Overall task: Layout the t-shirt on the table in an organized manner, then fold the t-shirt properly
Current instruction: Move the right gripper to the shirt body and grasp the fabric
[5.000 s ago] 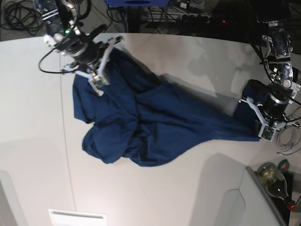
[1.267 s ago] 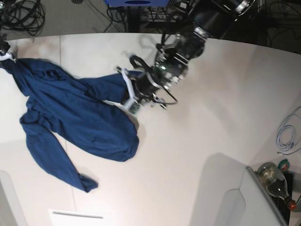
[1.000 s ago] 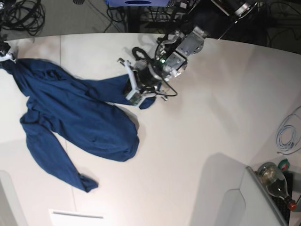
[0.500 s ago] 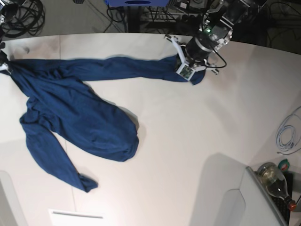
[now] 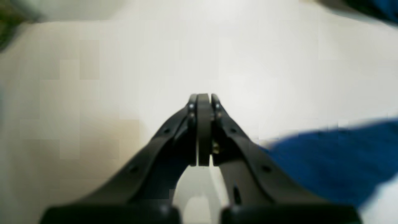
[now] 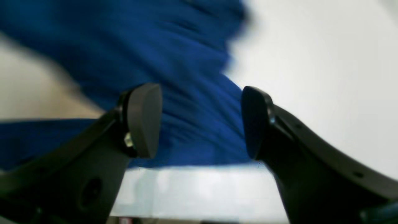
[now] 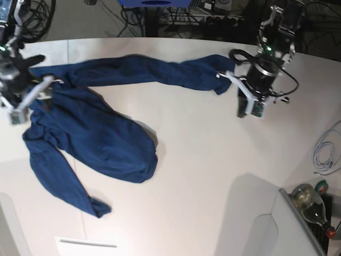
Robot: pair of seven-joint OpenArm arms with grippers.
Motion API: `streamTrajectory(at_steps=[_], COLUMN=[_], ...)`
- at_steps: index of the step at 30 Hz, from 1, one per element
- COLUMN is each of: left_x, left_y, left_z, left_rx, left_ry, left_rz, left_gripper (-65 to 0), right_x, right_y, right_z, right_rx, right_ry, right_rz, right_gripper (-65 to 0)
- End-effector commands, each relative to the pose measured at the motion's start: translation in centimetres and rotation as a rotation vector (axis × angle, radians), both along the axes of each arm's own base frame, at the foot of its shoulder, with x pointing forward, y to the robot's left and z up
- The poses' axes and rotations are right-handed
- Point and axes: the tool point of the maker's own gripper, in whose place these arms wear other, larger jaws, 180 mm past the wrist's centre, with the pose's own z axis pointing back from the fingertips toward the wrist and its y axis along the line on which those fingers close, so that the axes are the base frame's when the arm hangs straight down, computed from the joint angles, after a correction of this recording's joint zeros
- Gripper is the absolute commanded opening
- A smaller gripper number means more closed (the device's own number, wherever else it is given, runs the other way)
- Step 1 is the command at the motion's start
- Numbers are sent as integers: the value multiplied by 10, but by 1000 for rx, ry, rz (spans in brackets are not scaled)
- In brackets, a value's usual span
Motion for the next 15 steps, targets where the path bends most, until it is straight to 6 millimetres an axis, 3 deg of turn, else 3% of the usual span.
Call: streamTrajectory(at_steps=[1, 5, 9, 12, 15], left_x=[-2, -16, -31, -42, -46], left_y=[20, 76, 117, 133, 137], left_z=[1, -5, -2, 0, 0], left_rx=[27, 68, 102, 117, 122], left_ry=[-6, 14, 17, 23, 28], left_rz=[39, 196, 312, 351, 360], left_gripper=[-650, -650, -650, -650, -650], right_x=[21, 61, 76, 79, 92], right_y=[18, 77, 128, 150, 163], right_z=[15, 7, -22, -40, -40], right_rx=[16, 48, 37, 10, -77], right_ry=[-68, -71, -2, 36, 7], right_rz=[52, 165, 250, 288, 303], right_gripper=[-284, -284, -284, -284, -284])
